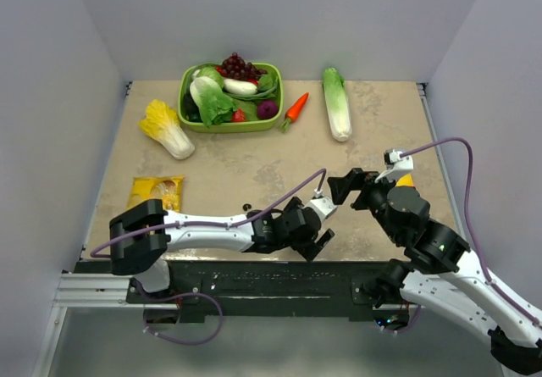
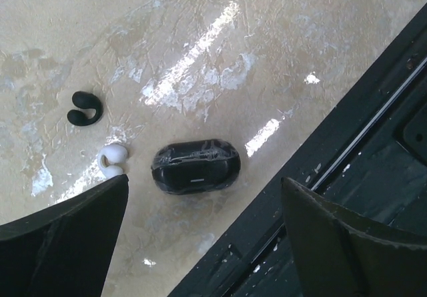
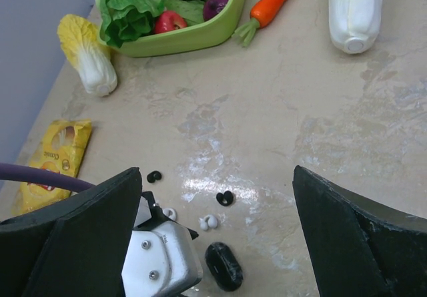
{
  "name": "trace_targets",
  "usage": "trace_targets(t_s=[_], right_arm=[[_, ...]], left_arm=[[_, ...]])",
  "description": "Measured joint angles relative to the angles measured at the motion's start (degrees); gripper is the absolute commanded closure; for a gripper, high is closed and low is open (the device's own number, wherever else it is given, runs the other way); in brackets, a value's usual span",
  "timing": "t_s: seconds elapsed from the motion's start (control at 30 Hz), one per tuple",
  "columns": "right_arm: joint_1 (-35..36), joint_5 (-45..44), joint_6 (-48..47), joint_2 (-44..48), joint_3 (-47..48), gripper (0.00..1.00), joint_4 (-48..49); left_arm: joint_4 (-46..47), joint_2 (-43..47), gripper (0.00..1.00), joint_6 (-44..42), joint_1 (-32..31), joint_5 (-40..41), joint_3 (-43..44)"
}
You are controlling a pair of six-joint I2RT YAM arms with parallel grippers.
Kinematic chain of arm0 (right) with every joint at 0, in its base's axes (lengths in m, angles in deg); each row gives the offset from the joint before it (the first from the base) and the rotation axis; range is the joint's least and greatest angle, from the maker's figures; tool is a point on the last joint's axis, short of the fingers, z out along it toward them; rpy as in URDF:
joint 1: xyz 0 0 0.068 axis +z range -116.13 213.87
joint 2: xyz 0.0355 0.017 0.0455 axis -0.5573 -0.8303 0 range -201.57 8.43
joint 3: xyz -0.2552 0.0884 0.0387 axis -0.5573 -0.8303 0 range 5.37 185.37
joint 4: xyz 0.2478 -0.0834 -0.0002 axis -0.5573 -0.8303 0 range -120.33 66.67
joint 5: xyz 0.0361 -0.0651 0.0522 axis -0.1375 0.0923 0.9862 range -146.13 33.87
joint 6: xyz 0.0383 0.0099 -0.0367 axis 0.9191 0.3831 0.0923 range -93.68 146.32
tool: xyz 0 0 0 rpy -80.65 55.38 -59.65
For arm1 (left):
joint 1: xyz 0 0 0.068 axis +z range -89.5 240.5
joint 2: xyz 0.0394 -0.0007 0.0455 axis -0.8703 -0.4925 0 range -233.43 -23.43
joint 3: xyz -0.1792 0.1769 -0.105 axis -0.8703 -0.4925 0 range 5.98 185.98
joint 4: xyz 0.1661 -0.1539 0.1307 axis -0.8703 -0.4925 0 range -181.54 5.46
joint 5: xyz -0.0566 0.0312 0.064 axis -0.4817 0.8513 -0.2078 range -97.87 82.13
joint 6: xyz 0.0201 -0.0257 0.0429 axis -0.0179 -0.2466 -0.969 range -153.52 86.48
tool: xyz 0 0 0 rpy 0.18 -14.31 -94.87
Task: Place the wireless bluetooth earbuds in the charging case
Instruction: Pick up the charging case at the center of the board.
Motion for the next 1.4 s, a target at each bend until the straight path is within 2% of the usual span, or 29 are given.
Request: trace_targets(t_s=[0.43, 1.4], right_arm=[[-0.1, -0.9, 0.1, 0.5, 0.0, 0.02, -2.2], [0.0, 0.0, 0.7, 1.2, 0.0, 0.02, -2.6]], left_arm=[[-3.6, -7.8, 0.05, 1.1, 0.0, 2.3, 4.6], [-4.1, -12.5, 0.14, 3.0, 0.0, 1.9, 5.3]])
